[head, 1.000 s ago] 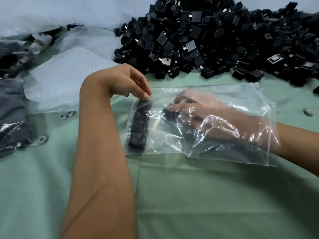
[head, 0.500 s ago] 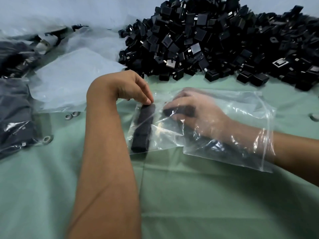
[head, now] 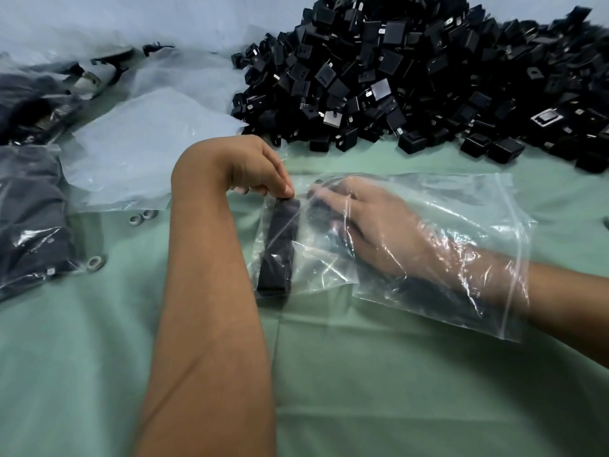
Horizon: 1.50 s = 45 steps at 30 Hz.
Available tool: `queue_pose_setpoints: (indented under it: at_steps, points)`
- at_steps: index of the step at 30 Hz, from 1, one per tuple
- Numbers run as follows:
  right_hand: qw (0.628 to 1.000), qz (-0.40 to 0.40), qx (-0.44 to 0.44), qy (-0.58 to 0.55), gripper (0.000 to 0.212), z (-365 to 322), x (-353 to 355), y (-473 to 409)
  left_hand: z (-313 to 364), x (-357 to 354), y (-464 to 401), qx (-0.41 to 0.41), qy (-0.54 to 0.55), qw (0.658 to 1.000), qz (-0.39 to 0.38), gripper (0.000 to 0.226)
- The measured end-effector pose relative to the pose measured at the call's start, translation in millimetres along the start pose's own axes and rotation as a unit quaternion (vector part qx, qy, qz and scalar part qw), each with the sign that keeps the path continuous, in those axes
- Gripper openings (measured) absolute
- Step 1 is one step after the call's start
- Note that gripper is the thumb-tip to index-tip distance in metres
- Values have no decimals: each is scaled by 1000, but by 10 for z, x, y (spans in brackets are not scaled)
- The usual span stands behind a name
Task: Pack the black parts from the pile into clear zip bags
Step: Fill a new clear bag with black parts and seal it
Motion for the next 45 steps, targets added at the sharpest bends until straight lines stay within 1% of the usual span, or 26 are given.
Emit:
queue_pose_setpoints:
  at_steps: [1,2,3,5,7,8,10,12,14,15,16,17,18,19,20,21,23,26,28,30,32,34,37,39,42,45]
  points:
    - [1000,16,13,-17,43,3,8,-8,-12,12,3,6,1,1000,5,2]
    - [999,12,18,-25,42,7,-7,-23,-24,27,1,9,1,1000,13,1]
    - [999,15,28,-7,41,-10,-18,-27,-32,56,-7,8,3,1000,28,2]
    - [998,30,51,25,36,45,-58,-21,-42,147,-37,-7,22,996,89,7]
    - [997,67,25,41,41,144,-23,-10,-40,213,-55,-26,56,988,143,14]
    - [994,90,33,46,42,176,-15,8,-30,195,-62,-31,62,987,143,16]
    - [991,106,67,40,41,163,-49,26,-10,94,-82,-30,60,991,112,15]
    - [994,84,67,11,38,185,-123,2,-5,44,-100,-25,54,993,102,12]
    - [997,63,47,-27,23,218,-172,-43,-8,40,-108,-22,52,993,107,14]
    - [998,49,47,1,21,219,-208,-64,-9,43,-111,-20,54,992,110,14]
    - [996,33,79,34,29,212,-244,-55,-12,45,-114,-18,56,992,115,14]
    - [993,3,94,74,45,174,-281,-43,-14,47,-114,-17,60,991,120,13]
    - [987,-12,105,118,62,155,-290,-38,-12,45,-113,-16,63,990,123,13]
    - [985,-21,105,132,76,104,-252,-38,-10,42,-112,-15,66,990,126,12]
    - [986,-31,93,131,82,85,-217,-39,-9,39,-111,-13,66,990,128,12]
    - [988,-31,89,125,83,85,-193,-31,-7,36,-112,-11,65,989,130,11]
    - [990,-22,95,105,80,58,-174,-15,-11,36,-109,-5,60,989,133,13]
    - [996,10,80,41,61,73,-117,1,-14,44,-109,1,56,989,136,18]
    - [996,19,82,34,54,61,-89,14,-9,47,-109,2,53,989,136,20]
    - [996,6,79,42,51,67,-110,9,-9,48,-110,2,50,989,136,21]
    - [993,-3,96,63,51,43,-126,6,-8,47,-110,3,52,990,134,20]
    - [992,4,108,61,52,10,-120,2,-8,47,-111,4,53,990,133,20]
    - [996,43,76,19,51,54,-63,4,-10,47,-117,4,54,990,133,21]
    - [996,40,71,29,51,93,-69,4,-9,51,-121,3,53,990,134,21]
    - [992,22,109,65,55,79,-115,-12,-13,54,-122,4,53,989,135,21]
    - [984,48,157,66,58,32,-116,-8,-17,56,-129,6,56,989,137,23]
Point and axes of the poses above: each hand's wrist, its own y-axis away from the middle knuckle, its own x-axis out of the back of the hand, z = x × y, the point moved 8 cm from there along -y, towards the middle knuckle, and after that the axes turned 3 degrees about z, right-handed, at the moved point
